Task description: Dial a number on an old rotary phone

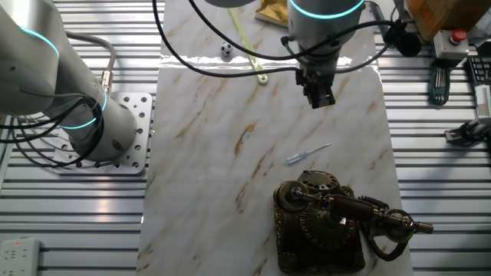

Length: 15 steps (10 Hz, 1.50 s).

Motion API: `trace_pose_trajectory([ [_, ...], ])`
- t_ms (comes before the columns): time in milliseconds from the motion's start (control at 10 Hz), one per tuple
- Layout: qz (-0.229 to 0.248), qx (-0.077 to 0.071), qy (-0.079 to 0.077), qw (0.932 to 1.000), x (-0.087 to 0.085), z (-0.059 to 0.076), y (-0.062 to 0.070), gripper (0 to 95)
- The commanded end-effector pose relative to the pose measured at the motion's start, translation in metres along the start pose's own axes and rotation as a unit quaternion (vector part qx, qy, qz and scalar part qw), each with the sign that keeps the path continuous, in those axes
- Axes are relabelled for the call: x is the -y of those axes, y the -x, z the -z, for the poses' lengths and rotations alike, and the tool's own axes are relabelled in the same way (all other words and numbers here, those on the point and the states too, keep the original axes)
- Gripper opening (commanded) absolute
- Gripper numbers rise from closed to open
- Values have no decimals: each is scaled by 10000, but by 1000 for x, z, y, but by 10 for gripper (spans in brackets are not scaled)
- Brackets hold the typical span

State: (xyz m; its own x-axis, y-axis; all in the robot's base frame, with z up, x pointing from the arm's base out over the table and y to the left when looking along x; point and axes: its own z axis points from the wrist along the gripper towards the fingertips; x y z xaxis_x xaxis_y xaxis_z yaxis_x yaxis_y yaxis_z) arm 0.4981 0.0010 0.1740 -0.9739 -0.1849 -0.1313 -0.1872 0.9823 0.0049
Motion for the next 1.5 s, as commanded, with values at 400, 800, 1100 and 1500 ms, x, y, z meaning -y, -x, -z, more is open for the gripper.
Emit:
trace_pose_trajectory([
  [400, 52, -121, 21, 9999, 0, 0, 0, 0],
  [800, -57, -89, 37, 9999, 0, 0, 0, 0],
  [1100, -83, -106, 47, 9999, -1, 0, -2, 0],
  [1500, -50, -100, 90, 9999, -1, 0, -3, 0],
])
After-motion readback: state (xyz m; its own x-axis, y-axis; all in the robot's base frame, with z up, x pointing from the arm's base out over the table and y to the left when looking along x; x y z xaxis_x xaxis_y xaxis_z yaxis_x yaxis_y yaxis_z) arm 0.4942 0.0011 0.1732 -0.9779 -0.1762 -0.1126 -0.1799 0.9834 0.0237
